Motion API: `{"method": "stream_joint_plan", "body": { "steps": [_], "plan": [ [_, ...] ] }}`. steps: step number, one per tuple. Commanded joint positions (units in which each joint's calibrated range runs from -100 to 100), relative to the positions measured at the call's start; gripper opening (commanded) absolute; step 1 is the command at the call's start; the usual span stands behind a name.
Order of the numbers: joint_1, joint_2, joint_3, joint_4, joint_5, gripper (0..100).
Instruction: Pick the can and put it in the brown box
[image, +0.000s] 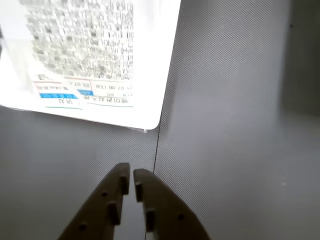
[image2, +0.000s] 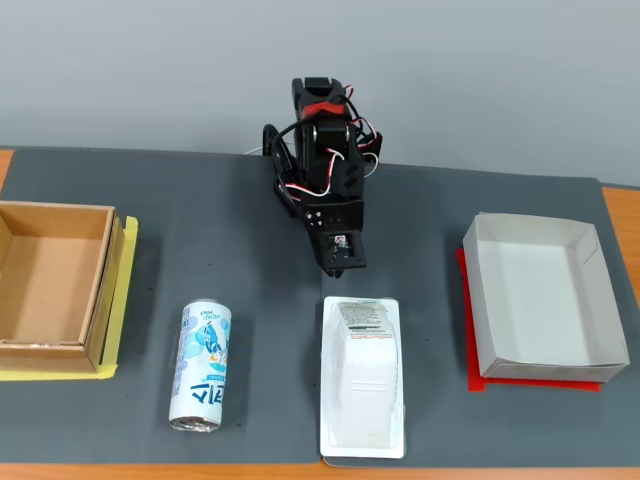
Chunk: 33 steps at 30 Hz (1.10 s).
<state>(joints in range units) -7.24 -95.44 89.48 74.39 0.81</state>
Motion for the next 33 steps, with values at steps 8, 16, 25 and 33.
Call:
{"method": "stream_joint_plan", "body": {
  "steps": [8, 16, 25, 33],
  "plan": [
    [5.7, 31.8, -31.4, -1.1, 0.3, 1],
    [13.8, 52.7, -55.4, -2.1, 0.3, 2],
    [20.6, 69.8, -72.5, -2.4, 7.6, 2],
    [24.9, 82.9, -79.6, -11.3, 14.1, 2]
  ]
}}
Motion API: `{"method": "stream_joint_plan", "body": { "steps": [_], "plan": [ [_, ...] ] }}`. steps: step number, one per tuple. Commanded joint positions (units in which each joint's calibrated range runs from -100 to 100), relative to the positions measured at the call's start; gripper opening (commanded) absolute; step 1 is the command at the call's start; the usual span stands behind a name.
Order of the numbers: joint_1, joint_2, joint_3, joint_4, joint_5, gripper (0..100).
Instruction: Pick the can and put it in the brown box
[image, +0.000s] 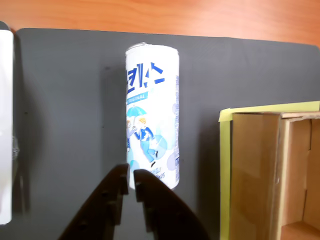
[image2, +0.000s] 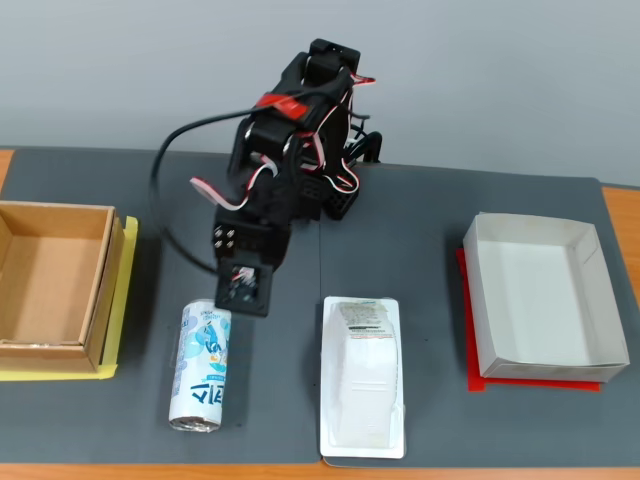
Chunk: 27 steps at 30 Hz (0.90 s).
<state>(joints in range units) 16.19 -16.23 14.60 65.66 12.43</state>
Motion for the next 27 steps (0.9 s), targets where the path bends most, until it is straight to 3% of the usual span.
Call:
{"method": "stream_joint_plan", "body": {
  "steps": [1, 8, 21, 27],
  "plan": [
    [1.7, 5.0, -5.1, -3.1, 2.9, 2],
    [2.3, 12.5, -7.4, -3.8, 4.6, 4],
    [1.8, 15.9, -6.7, -3.1, 4.4, 41],
    [1.8, 19.0, -7.5, -4.0, 4.3, 45]
  ]
}}
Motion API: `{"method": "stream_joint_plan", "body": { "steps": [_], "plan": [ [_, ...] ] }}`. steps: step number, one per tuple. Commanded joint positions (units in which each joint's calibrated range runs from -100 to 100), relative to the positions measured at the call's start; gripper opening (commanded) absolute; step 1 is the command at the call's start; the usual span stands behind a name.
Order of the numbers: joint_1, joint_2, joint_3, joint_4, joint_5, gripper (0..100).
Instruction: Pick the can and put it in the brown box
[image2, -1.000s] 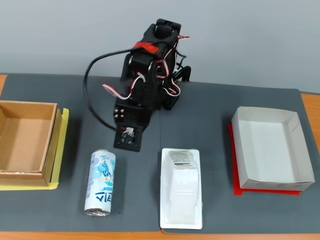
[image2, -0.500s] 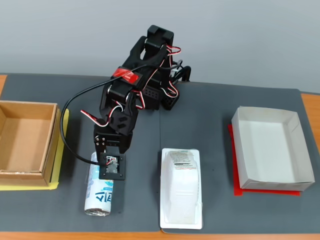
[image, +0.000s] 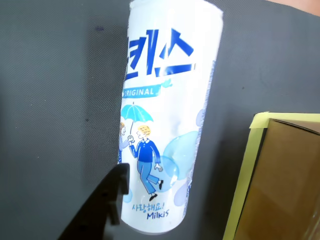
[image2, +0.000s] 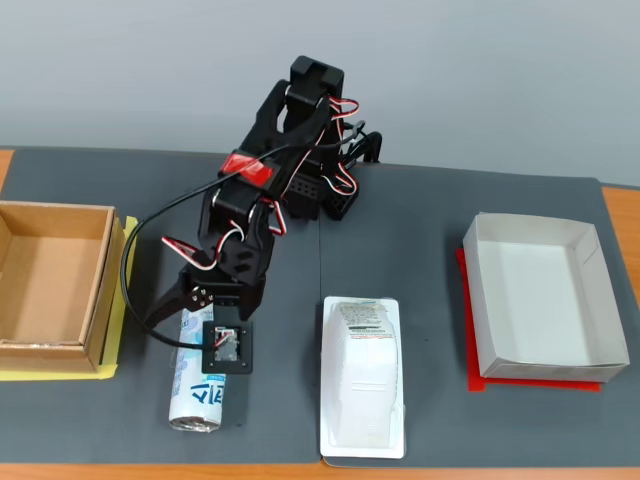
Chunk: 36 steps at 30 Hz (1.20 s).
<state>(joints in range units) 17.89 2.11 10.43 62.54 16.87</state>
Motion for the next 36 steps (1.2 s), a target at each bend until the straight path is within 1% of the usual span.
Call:
{"method": "stream_joint_plan", "body": {
  "steps": [1, 6, 12, 17, 23, 36],
  "plan": [
    [-0.1, 1.0, -3.3, -1.4, -0.1, 45],
    [-0.7, 3.4, -3.3, -4.8, -0.2, 45],
    [-0.7, 5.5, -3.0, -4.9, -0.3, 45],
    [-0.7, 6.2, -3.3, -4.9, -3.6, 45],
    [-2.1, 6.5, -2.6, -4.9, -4.5, 45],
    [-2.4, 9.4, -3.3, -4.9, -4.1, 45]
  ]
}}
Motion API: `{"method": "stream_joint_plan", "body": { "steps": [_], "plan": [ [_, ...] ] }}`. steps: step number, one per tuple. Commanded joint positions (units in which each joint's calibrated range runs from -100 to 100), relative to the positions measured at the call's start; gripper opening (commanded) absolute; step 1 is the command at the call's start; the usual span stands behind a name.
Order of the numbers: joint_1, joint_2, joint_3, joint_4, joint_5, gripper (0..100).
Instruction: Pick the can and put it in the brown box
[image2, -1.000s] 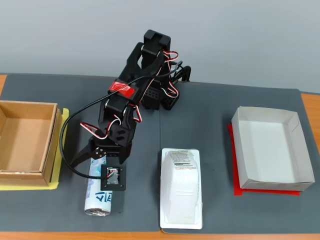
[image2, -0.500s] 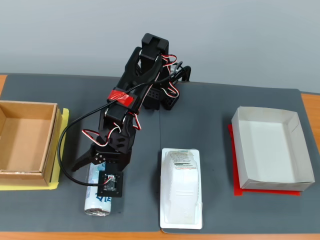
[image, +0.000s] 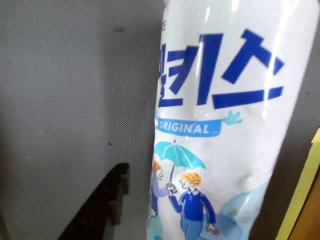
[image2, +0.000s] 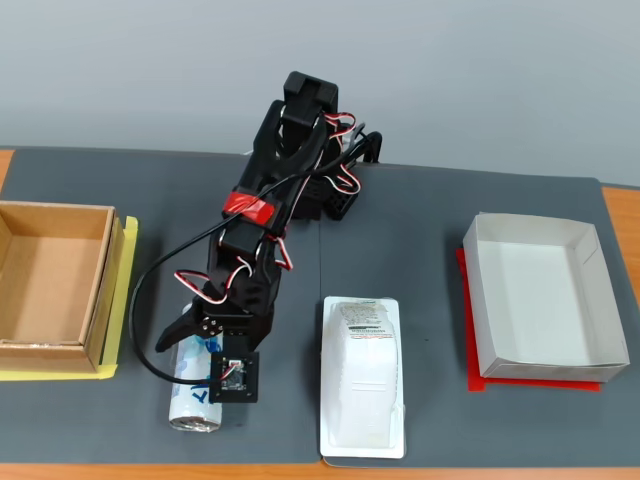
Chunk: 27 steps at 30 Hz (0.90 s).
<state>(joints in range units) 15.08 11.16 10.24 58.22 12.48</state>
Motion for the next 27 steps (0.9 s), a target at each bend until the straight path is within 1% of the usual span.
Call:
{"method": "stream_joint_plan", "body": {
  "steps": [1, 3, 8, 12, 27],
  "plan": [
    [0.5, 0.6, -3.1, -0.5, 0.3, 45],
    [0.5, 0.8, -3.1, -0.6, 0.3, 45],
    [0.8, 3.0, -3.0, -5.9, 0.3, 45],
    [1.2, 5.1, -3.0, -7.9, 0.3, 45],
    [2.2, 8.5, -3.1, -8.9, 0.3, 45]
  ]
}}
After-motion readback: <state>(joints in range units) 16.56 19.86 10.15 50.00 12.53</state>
